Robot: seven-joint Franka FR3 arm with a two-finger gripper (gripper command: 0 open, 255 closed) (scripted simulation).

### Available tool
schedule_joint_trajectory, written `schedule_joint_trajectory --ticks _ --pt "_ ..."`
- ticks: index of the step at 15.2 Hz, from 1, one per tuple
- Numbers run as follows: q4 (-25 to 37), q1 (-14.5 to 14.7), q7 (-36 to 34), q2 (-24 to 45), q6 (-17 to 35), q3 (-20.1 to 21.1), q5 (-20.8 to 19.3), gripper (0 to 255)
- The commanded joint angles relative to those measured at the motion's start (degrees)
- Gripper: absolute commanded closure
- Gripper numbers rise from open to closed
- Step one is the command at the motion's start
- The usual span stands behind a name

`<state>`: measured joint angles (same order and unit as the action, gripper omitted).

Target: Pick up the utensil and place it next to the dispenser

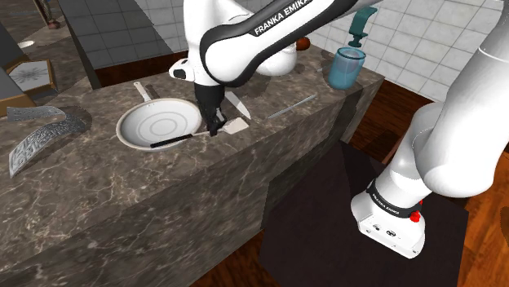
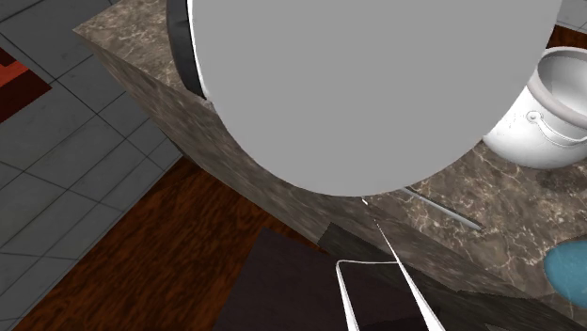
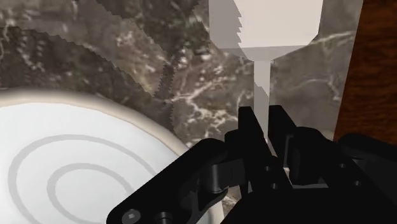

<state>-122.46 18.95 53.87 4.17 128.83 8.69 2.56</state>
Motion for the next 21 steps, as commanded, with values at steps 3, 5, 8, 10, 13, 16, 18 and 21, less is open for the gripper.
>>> schedule_joint_trajectory --ticks 3,5,8,10,13,16,18,21 --pt "1.6 0.0 0.0 -1.5 -3.0 0.0 0.2 255" --pt "2.4 0.0 0.0 -2.1 -4.5 0.0 0.2 255" --pt "3.7 -0.1 0.0 -3.0 -6.7 0.0 0.3 255" --pt "4.7 -0.1 0.0 -3.6 -8.2 0.0 0.4 255" --pt "6.2 -0.1 0.0 -4.3 -10.5 -0.1 0.5 255" --pt "7.8 -0.2 -0.1 -4.9 -12.7 -0.1 0.5 255" --pt "8.9 -0.2 -0.1 -5.3 -14.2 -0.1 0.5 255" --pt "10.7 -0.2 -0.1 -5.7 -16.5 -0.1 0.5 255"
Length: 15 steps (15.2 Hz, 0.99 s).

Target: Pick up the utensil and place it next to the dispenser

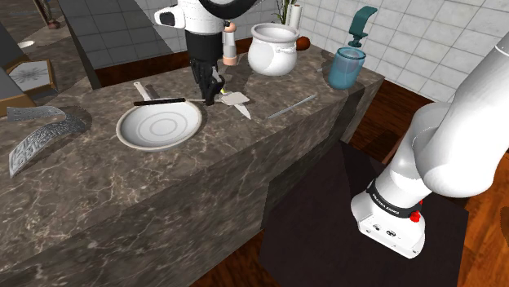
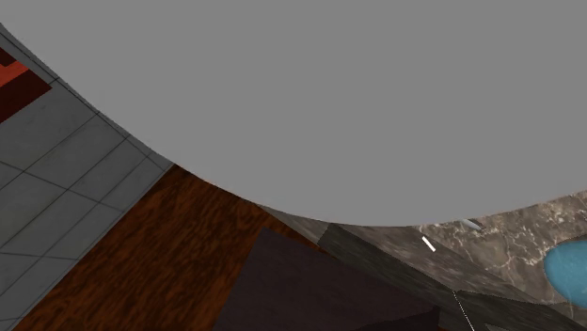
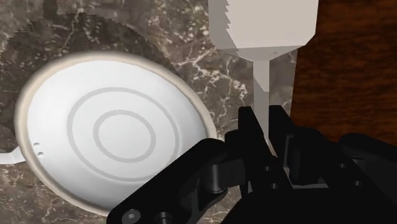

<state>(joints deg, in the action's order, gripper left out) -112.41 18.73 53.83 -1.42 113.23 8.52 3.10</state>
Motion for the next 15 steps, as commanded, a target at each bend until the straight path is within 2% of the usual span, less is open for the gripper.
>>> schedule_joint_trajectory --ticks 1,15 --pt "1.3 0.0 -0.1 -0.3 -1.6 0.0 0.0 255" --pt "11.6 -0.1 -0.5 -0.7 -12.3 -0.1 -0.1 255"
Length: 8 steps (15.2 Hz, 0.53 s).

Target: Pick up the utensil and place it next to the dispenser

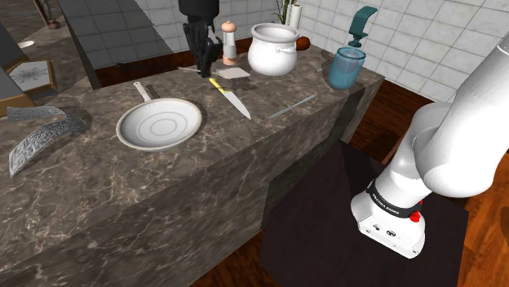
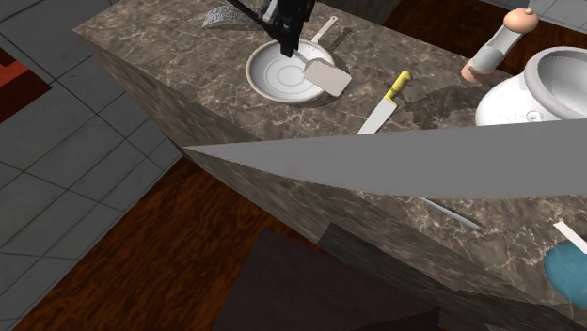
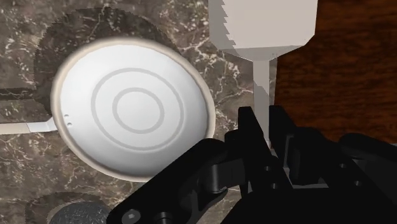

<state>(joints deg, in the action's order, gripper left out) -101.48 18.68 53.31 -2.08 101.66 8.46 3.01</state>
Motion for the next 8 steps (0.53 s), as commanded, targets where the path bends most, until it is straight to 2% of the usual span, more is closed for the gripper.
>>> schedule_joint_trajectory --ticks 1,8 --pt "1.5 0.0 0.0 0.0 -1.5 0.0 0.0 255" --pt "7.9 0.0 -0.4 0.8 -7.1 0.0 -0.2 255"
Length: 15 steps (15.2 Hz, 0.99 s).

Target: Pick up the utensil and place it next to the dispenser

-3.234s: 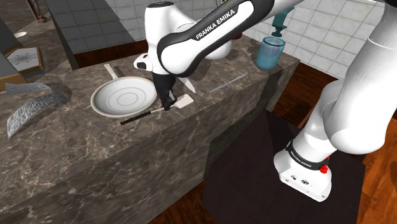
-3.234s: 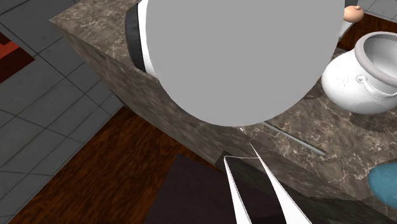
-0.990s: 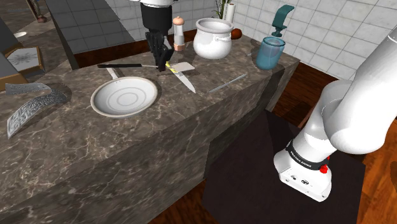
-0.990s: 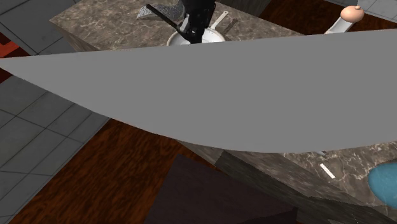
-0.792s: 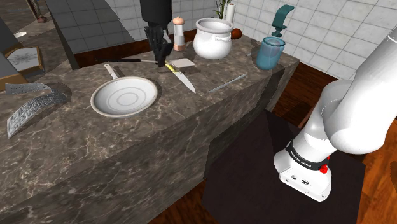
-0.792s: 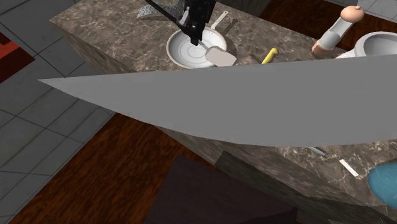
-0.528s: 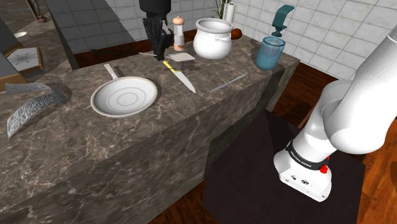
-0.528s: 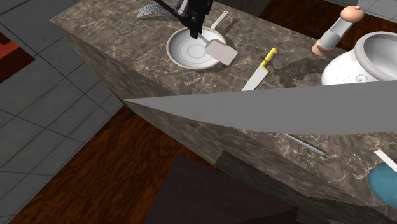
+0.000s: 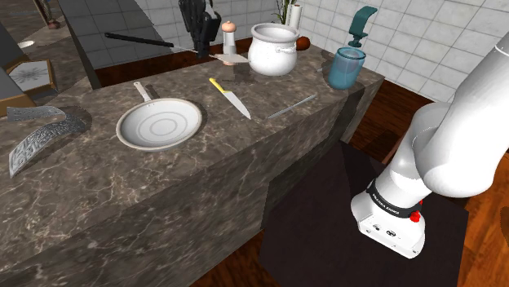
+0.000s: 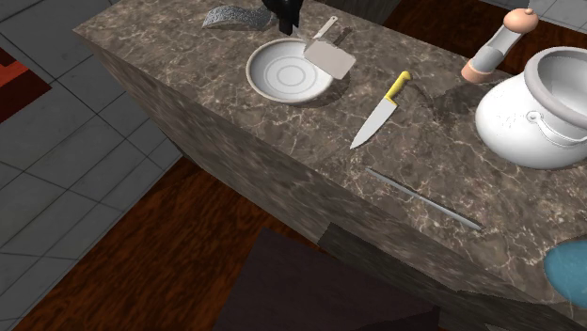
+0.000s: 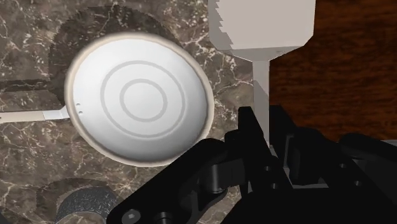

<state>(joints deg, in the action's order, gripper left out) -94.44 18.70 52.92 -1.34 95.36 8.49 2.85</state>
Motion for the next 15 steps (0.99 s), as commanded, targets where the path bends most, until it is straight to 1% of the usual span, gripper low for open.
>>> schedule_joint_trajectory --ticks 1,8,15 --pt "1.9 0.0 0.0 0.3 -1.6 0.0 0.0 255" --pt "9.5 0.0 -0.4 2.0 -7.5 0.1 -0.3 255" --pt "18.7 0.2 -1.0 4.8 -13.9 0.2 -0.7 255"
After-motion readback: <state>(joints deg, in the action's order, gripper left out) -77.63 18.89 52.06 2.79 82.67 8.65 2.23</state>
